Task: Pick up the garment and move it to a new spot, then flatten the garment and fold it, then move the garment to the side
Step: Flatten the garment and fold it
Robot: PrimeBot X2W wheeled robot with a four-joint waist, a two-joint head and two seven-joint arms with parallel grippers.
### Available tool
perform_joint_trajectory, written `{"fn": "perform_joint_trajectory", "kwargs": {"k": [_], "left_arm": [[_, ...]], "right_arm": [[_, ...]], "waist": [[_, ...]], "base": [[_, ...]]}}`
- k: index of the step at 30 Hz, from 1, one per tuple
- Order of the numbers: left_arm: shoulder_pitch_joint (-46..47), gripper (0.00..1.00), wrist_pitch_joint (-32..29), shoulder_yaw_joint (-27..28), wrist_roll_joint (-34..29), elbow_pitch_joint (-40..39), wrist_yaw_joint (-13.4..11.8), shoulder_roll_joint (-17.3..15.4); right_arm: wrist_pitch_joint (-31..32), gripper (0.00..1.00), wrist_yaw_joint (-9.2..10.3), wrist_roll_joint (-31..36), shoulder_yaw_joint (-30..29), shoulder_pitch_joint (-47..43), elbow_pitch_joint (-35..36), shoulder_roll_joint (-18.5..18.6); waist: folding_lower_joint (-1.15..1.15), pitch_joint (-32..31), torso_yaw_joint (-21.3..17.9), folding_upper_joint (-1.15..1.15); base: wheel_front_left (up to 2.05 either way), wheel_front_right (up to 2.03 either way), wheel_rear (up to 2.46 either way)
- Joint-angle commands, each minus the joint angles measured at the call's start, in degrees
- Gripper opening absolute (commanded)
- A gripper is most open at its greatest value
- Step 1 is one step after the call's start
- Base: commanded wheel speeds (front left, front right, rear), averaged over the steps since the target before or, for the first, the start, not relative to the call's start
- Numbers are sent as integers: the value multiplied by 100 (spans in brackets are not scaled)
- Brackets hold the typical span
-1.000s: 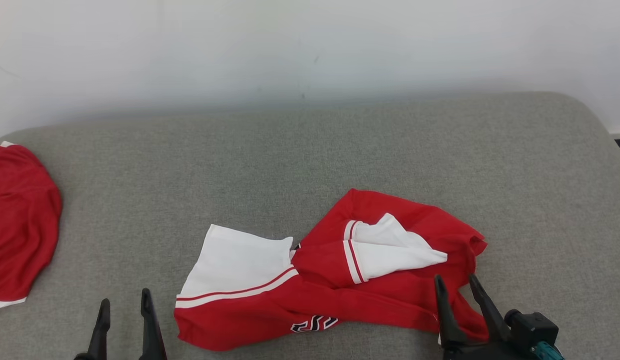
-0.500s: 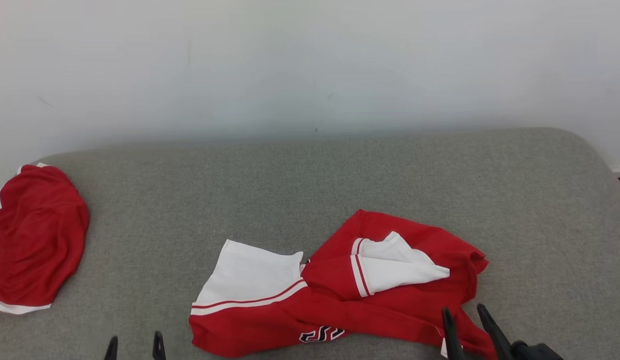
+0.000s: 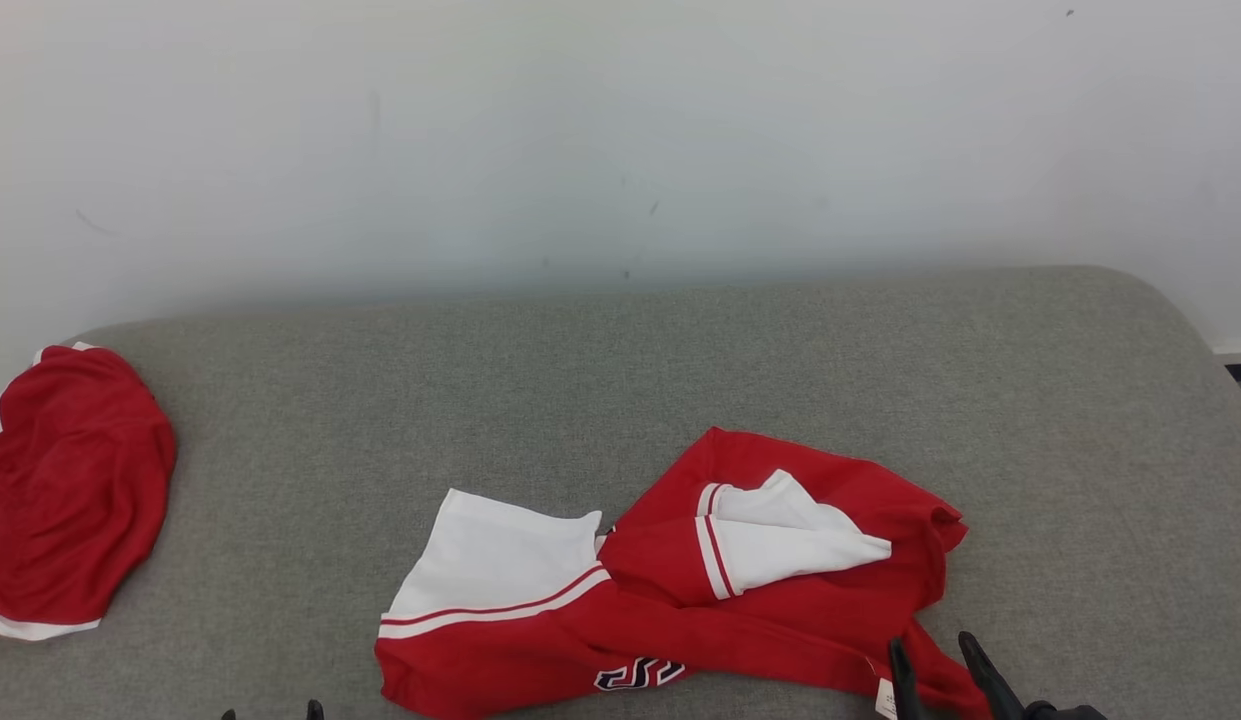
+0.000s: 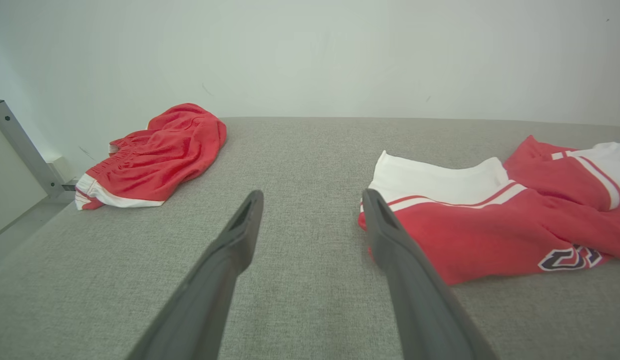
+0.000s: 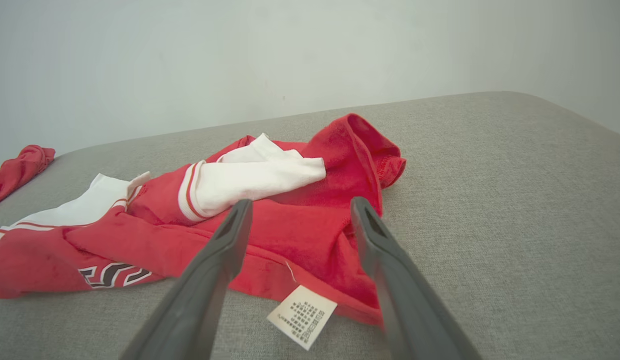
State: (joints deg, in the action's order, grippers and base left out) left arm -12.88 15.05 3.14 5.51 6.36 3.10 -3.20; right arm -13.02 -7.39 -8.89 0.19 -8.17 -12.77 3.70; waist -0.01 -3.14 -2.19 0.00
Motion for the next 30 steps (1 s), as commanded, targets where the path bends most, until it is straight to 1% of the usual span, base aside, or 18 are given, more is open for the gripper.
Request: {"fn": "perform_joint_trajectory", "kwargs": {"k": [1, 13, 19, 24, 30], "left_arm": [[9, 100, 19, 16, -60, 26, 33, 15], [122, 100, 19, 61, -60, 87, 100, 30], [361, 100, 19, 12, -13, 151, 190, 31], [999, 100, -68, -224, -27, 709, 318, -145], [2287, 100, -844, -555, 60, 1638, 388, -379]], "right_arm": [[24, 100, -20, 29, -6, -11, 26, 15], [85, 100, -20, -33, -43, 49, 90, 1], [465, 100, -20, -65, -254, 101, 196, -8], [1100, 100, -20, -65, -476, 143, 354, 0], [1760, 100, -20, -41, -560, 259, 574, 45]], "waist": [[1, 6, -10, 0], [1, 80, -62, 0], [1, 133, -133, 0], [1, 230, -229, 0], [1, 528, -442, 0]], "base": [[0, 0, 0], [0, 0, 0], [0, 0, 0], [0, 0, 0], [0, 0, 0]]}}
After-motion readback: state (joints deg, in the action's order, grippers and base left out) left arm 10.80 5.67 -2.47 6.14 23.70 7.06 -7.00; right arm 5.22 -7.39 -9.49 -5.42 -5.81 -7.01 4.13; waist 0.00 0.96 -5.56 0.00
